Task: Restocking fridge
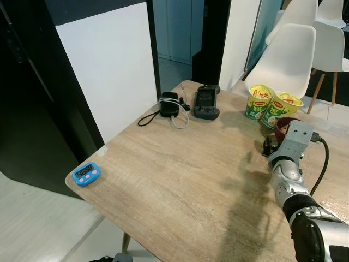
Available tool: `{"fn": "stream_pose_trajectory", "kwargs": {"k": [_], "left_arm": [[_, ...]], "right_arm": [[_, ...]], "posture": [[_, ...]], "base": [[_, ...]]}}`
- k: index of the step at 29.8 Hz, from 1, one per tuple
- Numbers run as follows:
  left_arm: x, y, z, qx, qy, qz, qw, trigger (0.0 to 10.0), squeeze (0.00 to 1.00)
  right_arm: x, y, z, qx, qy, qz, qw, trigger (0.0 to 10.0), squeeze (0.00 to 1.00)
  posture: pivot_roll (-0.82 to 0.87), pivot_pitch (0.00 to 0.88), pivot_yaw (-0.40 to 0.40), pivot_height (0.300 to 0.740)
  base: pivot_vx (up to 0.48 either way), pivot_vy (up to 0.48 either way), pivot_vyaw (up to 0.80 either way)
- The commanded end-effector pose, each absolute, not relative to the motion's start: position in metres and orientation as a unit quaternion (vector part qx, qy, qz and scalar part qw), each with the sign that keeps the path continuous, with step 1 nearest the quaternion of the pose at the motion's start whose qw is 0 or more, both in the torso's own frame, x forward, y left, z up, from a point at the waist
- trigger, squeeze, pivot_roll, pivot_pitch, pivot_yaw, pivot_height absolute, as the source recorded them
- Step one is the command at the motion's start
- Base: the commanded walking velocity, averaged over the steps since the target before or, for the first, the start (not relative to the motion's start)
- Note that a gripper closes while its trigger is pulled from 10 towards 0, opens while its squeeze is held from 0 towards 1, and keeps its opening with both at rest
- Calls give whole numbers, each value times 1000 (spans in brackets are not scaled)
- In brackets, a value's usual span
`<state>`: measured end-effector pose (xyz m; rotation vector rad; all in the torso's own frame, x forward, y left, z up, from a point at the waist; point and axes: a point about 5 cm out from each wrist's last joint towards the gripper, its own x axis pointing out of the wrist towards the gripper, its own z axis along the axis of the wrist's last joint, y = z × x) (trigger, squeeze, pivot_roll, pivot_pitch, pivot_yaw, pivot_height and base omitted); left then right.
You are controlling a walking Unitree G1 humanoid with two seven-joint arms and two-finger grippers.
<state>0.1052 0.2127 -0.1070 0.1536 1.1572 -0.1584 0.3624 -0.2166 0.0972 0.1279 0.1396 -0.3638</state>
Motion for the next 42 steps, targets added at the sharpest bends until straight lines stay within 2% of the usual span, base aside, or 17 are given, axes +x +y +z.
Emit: {"fn": "stream_pose_trajectory", "kwargs": {"k": [1, 21, 34, 36, 38, 39, 42], "left_arm": [[97, 209, -110, 70, 556, -83, 824, 10000, 0], [98, 212, -109, 69, 555, -83, 825, 10000, 0], [101, 209, -109, 70, 553, -85, 826, 10000, 0], [102, 209, -108, 70, 552, -85, 827, 10000, 0], [106, 208, -108, 69, 549, -85, 829, 10000, 0], [106, 208, -108, 69, 549, -85, 829, 10000, 0], [110, 208, -107, 69, 546, -87, 831, 10000, 0]], "right_arm": [[364, -219, 101, 63, 65, -185, 979, 0, 0], [359, -241, 104, 66, 52, -234, 969, 0, 0], [347, -278, 110, 85, 19, -287, 954, 0, 0], [347, -281, 113, 95, 10, -283, 954, 0, 0], [350, -291, 130, 127, -42, -230, 964, 0, 0], [350, -291, 130, 127, -42, -230, 964, 0, 0], [350, -302, 152, 137, -97, -156, 973, 0, 0]], "posture": [[129, 0, -27, 740], [118, 0, -18, 740], [114, 0, -23, 740], [113, 0, -24, 740], [107, 0, -23, 740], [107, 0, -23, 740], [96, 0, -17, 740]], "base": [[0, 0, 0], [0, 0, 0], [0, 0, 0], [0, 0, 0], [0, 0, 0], [0, 0, 0], [0, 0, 0]]}}
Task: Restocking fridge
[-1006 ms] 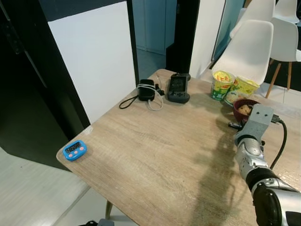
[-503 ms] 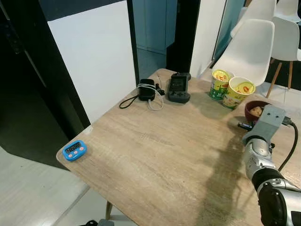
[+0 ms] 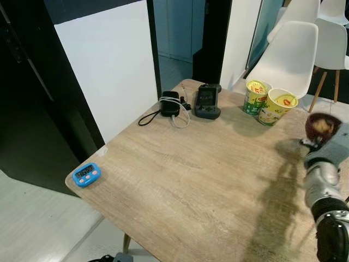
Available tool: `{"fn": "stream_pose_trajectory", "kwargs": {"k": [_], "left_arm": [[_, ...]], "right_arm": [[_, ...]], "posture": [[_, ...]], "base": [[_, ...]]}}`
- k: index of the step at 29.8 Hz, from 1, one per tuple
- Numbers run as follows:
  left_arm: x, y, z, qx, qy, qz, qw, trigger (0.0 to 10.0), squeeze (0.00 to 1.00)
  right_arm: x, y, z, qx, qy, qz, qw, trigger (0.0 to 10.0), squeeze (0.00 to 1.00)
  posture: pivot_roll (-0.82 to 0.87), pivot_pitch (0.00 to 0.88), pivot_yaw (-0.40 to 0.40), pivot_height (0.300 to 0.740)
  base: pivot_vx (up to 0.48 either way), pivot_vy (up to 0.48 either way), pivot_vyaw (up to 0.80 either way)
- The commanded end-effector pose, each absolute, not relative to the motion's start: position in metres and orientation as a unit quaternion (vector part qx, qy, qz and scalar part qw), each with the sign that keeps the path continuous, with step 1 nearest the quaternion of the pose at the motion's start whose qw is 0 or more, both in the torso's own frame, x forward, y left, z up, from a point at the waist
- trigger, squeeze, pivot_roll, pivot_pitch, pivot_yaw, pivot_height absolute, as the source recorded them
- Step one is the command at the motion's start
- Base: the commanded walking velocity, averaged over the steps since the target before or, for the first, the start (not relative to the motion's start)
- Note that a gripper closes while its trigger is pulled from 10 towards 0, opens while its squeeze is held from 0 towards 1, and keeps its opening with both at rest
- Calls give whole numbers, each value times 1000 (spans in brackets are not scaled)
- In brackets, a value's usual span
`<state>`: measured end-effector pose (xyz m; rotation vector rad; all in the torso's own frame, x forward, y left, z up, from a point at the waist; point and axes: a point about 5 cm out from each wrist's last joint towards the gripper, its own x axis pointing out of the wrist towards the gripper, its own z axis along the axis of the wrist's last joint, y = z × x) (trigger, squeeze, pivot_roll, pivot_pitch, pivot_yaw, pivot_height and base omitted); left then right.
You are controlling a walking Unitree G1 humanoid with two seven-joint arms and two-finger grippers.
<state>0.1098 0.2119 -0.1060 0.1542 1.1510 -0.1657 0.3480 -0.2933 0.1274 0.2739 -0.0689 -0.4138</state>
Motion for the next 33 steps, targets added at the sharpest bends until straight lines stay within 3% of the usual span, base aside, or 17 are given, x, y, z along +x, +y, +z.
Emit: {"fn": "stream_pose_trajectory", "kwargs": {"k": [1, 6, 8, 9, 11, 17, 19, 23, 30, 33], "left_arm": [[110, 208, -107, 69, 546, -87, 831, 10000, 0], [111, 207, -106, 70, 545, -87, 831, 10000, 0], [115, 208, -106, 71, 543, -88, 832, 10000, 0], [115, 208, -106, 71, 543, -88, 832, 10000, 0], [116, 209, -105, 72, 542, -88, 832, 10000, 0], [114, 211, -105, 73, 545, -88, 831, 10000, 0], [113, 211, -105, 73, 546, -88, 830, 10000, 0], [112, 210, -106, 72, 546, -89, 830, 10000, 0], [115, 201, -106, 67, 542, -94, 832, 10000, 0], [115, 200, -107, 66, 542, -95, 832, 10000, 0]], "right_arm": [[350, -302, 152, 137, -97, -156, 973, 0, 0], [350, -306, 158, 138, -111, -137, 975, 0, 0], [348, -306, 175, 114, -139, -32, 983, 0, 0], [348, -306, 175, 114, -139, -32, 983, 0, 0], [340, -296, 182, 83, -143, 108, 980, 0, 0], [326, -275, 166, 38, -89, 247, 964, 0, 0], [319, -264, 160, 32, -66, 299, 951, 0, 0], [297, -216, 141, 31, 3, 462, 886, 0, 0], [283, -179, 114, 31, 63, 534, 842, 0, 0], [281, -175, 111, 31, 68, 540, 838, 0, 0]], "posture": [[96, 0, -17, 740], [92, 0, -14, 740], [80, 0, -5, 740], [80, 0, -5, 740], [76, 0, -4, 740], [71, 0, -3, 740], [67, 0, -1, 740], [62, 0, 0, 740], [59, 0, -5, 740], [58, 0, -5, 740]], "base": [[0, 0, 0], [0, 0, 0], [0, 0, 0], [0, 0, 0], [0, 0, 0], [0, 0, 0], [0, 0, 0], [0, 0, 0], [0, 0, 0], [0, 0, 0]]}}
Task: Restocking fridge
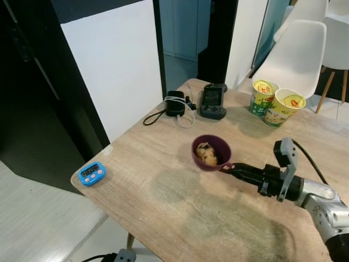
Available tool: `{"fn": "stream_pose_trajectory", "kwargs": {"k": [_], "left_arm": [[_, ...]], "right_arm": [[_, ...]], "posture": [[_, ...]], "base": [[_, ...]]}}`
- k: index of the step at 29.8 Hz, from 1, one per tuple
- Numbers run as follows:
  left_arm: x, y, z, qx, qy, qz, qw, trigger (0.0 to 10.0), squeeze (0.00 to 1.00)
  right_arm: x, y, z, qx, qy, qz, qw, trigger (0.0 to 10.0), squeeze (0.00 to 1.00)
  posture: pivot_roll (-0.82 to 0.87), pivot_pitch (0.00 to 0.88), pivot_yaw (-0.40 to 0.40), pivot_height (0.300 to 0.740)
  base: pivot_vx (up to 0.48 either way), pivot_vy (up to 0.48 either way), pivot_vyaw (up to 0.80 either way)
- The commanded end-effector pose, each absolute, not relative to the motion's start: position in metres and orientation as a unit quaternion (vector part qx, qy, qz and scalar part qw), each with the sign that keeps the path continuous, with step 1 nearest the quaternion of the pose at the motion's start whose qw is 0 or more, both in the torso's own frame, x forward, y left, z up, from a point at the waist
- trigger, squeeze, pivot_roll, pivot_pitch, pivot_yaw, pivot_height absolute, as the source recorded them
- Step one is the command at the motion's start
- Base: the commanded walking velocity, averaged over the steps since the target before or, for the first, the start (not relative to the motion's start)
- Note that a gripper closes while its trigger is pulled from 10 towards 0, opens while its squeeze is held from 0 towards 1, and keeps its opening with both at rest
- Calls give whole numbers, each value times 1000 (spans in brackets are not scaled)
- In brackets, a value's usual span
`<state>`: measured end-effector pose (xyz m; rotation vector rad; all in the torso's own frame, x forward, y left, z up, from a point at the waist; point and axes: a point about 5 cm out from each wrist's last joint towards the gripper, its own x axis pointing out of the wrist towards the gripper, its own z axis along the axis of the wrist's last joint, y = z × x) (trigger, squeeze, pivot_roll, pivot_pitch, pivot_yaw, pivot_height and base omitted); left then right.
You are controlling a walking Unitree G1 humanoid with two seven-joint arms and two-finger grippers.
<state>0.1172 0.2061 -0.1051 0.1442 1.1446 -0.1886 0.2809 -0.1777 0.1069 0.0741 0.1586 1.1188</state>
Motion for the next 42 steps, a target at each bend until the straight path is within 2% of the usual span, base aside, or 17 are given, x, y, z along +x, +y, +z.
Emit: {"fn": "stream_pose_trajectory", "kwargs": {"k": [1, 3, 4, 5, 6, 7, 8, 11, 12, 13, 14, 16, 19, 20, 21, 33, 42], "left_arm": [[115, 199, -107, 66, 542, -96, 832, 10000, 0], [115, 199, -107, 66, 543, -97, 832, 10000, 0], [114, 199, -107, 66, 544, -98, 831, 10000, 0], [113, 199, -107, 66, 544, -97, 831, 10000, 0], [113, 199, -107, 66, 544, -97, 831, 10000, 0], [113, 200, -107, 66, 544, -97, 831, 10000, 0], [113, 200, -107, 66, 544, -97, 831, 10000, 0], [113, 202, -107, 66, 543, -96, 831, 10000, 0], [113, 203, -106, 66, 542, -96, 832, 10000, 0], [114, 204, -106, 66, 541, -95, 833, 10000, 0], [114, 204, -106, 66, 540, -96, 833, 10000, 0], [114, 204, -106, 66, 540, -96, 833, 10000, 0], [115, 204, -106, 65, 539, -96, 834, 10000, 0], [115, 203, -106, 65, 539, -96, 834, 10000, 0], [116, 203, -106, 65, 539, -96, 834, 10000, 0], [118, 199, -106, 64, 538, -97, 835, 10000, 0], [118, 199, -106, 66, 537, -98, 835, 10000, 0]], "right_arm": [[279, -171, 109, 28, 74, 544, 836, 0, 0], [279, -167, 108, 23, 77, 541, 837, 0, 0], [279, -161, 105, 8, 84, 535, 840, 1098, 0], [278, -159, 105, 3, 87, 535, 840, 4431, 0], [278, -159, 105, 3, 87, 535, 840, 4431, 0], [278, -158, 104, 0, 88, 536, 840, 8431, 0], [279, -156, 104, 2, 89, 533, 841, 10000, 0], [281, -154, 106, 15, 81, 530, 844, 10000, 0], [281, -152, 108, 17, 77, 532, 843, 10000, 435], [281, -151, 109, 16, 77, 533, 842, 10000, 702], [281, -150, 107, 6, 84, 534, 841, 10000, 875], [279, -149, 107, 3, 85, 539, 838, 10000, 894], [279, -147, 107, -6, 80, 536, 840, 10000, 859], [279, -145, 106, -11, 81, 532, 843, 10000, 502], [278, -144, 105, -13, 82, 534, 842, 10000, 0], [280, -135, 95, -26, 85, 508, 857, 10000, 0], [282, -140, 93, -36, 90, 486, 868, 10000, 0]], "posture": [[57, 0, -5, 740], [54, 0, -2, 740], [57, 0, -3, 740], [58, 0, -4, 740], [58, 0, -4, 740], [57, 0, -3, 740], [58, 0, -4, 740], [59, 0, -3, 740], [59, 0, -3, 740], [59, 0, -3, 740], [57, 0, -3, 740], [60, 0, -6, 740], [62, 0, -8, 740], [64, 0, -11, 740], [64, 0, -11, 740], [66, 0, -13, 740], [62, 0, -9, 740]], "base": [[0, 0, 0], [0, 0, 0], [0, 0, 0], [0, 0, 0], [0, 0, 0], [0, 0, 0], [0, 0, 0], [0, 0, 0], [0, 0, 0], [0, 0, 0], [0, 0, 0], [0, 0, 0], [0, 0, 0], [0, 0, 0], [0, 0, 0], [0, 0, 0], [0, 0, 0]]}}
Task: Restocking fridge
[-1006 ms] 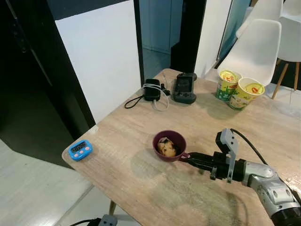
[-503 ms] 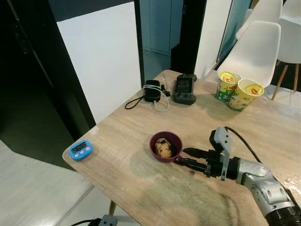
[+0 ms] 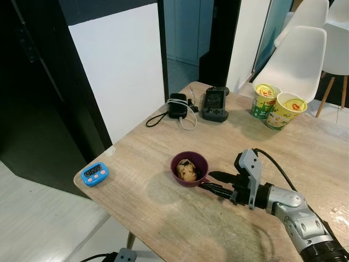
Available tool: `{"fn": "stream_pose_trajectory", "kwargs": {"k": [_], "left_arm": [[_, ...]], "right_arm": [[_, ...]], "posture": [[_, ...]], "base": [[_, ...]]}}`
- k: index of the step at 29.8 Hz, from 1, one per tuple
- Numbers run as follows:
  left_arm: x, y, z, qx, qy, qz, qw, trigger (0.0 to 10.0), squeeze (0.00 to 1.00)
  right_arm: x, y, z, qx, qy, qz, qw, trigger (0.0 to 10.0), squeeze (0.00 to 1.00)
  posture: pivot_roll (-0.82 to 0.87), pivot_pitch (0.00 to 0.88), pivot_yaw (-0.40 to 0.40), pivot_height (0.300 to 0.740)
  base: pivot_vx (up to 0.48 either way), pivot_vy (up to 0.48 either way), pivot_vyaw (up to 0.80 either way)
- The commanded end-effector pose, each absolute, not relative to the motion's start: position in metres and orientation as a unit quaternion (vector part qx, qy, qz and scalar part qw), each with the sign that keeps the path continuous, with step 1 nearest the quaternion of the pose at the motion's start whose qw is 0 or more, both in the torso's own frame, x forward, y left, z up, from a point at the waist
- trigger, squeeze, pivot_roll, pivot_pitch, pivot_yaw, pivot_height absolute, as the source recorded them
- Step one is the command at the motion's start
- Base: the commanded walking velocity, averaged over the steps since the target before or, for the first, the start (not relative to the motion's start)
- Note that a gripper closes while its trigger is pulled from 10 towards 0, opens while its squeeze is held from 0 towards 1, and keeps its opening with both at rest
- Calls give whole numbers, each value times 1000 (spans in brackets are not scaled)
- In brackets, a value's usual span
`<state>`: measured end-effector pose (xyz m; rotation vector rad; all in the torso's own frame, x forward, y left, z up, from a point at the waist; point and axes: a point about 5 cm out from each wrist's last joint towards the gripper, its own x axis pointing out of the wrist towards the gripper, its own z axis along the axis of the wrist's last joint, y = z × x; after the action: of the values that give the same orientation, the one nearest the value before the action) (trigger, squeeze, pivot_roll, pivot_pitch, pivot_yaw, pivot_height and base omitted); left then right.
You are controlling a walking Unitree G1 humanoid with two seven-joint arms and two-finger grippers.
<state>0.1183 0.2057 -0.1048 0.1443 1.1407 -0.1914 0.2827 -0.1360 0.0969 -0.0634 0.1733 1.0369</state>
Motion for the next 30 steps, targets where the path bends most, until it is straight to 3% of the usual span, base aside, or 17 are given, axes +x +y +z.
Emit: {"fn": "stream_pose_trajectory", "kwargs": {"k": [1, 27, 28, 30], "left_arm": [[118, 199, -106, 66, 537, -98, 835, 10000, 0], [115, 204, -106, 68, 541, -95, 833, 10000, 0], [115, 205, -106, 68, 541, -95, 833, 10000, 0], [116, 205, -106, 68, 541, -95, 833, 10000, 0]], "right_arm": [[282, -140, 93, -36, 90, 486, 868, 10000, 0], [282, -125, 80, 12, 85, 470, 878, 10000, 0], [283, -125, 80, 16, 83, 466, 880, 5098, 0], [284, -125, 80, 19, 82, 464, 882, 5098, 0]], "posture": [[62, 0, -9, 740], [60, 0, 3, 740], [62, 0, 4, 740], [62, 0, 4, 740]], "base": [[0, 0, 0], [0, 0, 0], [0, 0, 0], [0, 0, 0]]}}
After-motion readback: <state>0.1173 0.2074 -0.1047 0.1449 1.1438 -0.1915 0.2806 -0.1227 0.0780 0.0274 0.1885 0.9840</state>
